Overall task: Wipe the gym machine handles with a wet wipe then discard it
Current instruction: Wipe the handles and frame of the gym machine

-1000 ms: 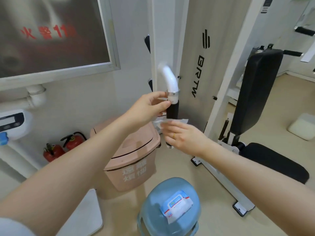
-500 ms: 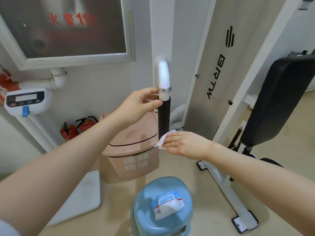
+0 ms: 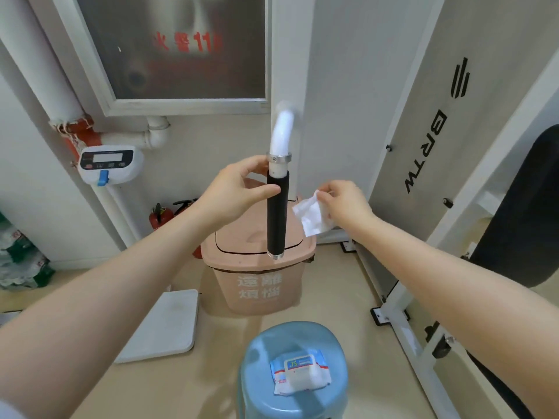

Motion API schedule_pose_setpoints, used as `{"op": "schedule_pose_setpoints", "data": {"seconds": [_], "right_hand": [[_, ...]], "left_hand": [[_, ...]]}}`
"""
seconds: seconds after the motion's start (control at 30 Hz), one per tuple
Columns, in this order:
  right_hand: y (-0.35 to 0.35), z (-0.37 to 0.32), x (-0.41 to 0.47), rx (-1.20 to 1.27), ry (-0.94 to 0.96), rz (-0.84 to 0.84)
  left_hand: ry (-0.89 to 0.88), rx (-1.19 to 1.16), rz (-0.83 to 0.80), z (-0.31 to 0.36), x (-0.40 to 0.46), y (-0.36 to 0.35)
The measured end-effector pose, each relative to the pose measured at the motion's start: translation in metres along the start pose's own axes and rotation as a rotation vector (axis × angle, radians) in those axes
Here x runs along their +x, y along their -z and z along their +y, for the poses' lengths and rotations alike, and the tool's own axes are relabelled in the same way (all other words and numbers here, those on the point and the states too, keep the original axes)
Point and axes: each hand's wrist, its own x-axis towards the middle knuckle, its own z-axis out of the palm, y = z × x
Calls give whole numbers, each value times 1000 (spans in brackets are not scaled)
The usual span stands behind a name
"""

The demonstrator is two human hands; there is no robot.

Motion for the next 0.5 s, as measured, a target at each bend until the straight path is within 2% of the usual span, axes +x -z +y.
{"op": "schedule_pose_setpoints", "data": {"seconds": [0.07,0.13,0.2,0.27,0.3,0.4,0.43,0.5], "right_hand": [[-10,-27,11,247,-107,-41],[-22,-50,14,523,-117,-147],[-28,-62,10,800,-84,-274],[-27,-52,3,979,-89,-381],[-29,-40,-1,971,-90,-421],[-36,-9,-9,720,-90,-511],[-34,-9,-8,722,-84,-507],[-24,-21,0,919,-18,-452]], "left_hand": [[9,-8,11,0,-3,1],[-9,11,18,1,-5,0],[-39,176,73,-1,-5,-2],[-26,326,131,-2,-3,-1],[-17,350,127,-1,-2,0],[-46,349,66,-2,0,2],[-58,341,47,-3,1,2],[-80,322,30,-3,6,2]]}}
